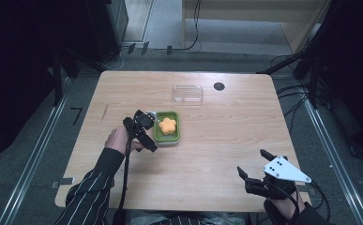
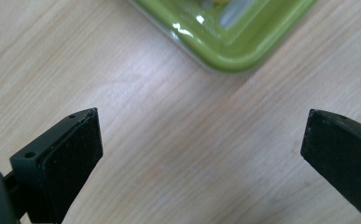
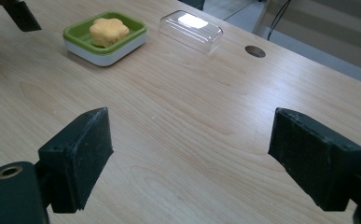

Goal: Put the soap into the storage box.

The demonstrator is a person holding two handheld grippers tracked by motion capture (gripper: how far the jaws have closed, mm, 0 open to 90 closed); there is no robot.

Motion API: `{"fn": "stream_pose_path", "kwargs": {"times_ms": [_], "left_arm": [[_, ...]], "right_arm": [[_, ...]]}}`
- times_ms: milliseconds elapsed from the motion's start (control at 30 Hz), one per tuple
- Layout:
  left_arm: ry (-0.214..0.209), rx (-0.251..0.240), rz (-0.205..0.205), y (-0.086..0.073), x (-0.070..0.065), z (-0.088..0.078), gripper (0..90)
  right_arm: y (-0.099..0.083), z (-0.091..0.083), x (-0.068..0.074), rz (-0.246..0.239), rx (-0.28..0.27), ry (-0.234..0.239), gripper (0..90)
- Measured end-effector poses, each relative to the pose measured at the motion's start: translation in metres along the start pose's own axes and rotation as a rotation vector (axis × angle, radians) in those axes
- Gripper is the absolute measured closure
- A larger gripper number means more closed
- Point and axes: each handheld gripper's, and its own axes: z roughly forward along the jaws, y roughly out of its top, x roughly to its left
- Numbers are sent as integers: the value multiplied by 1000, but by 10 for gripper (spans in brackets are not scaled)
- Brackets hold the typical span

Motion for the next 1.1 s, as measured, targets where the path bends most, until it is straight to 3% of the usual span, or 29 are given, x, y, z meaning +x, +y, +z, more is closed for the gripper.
{"fn": "stream_pose_path", "kwargs": {"times_ms": [67, 233, 567, 700, 833, 1100], "left_arm": [[0, -6, -5, -5, 0, -1, 0], [-5, 31, -2, -19, -2, 3, 0], [-7, 54, -40, -48, -4, 5, 0], [-16, 91, -33, -61, -6, 11, 0], [-18, 93, -59, -72, -7, 13, 0], [-23, 108, -65, -88, -10, 13, 0]], "right_arm": [[0, 0, 0, -1, 0, 0, 136], [0, 0, 0, -2, -1, 1, 136], [0, 0, 0, -2, -2, 1, 136], [0, 0, 0, -4, -3, 1, 136], [0, -1, 0, -7, -6, 1, 136], [0, -1, 0, -3, -7, 0, 136]]}}
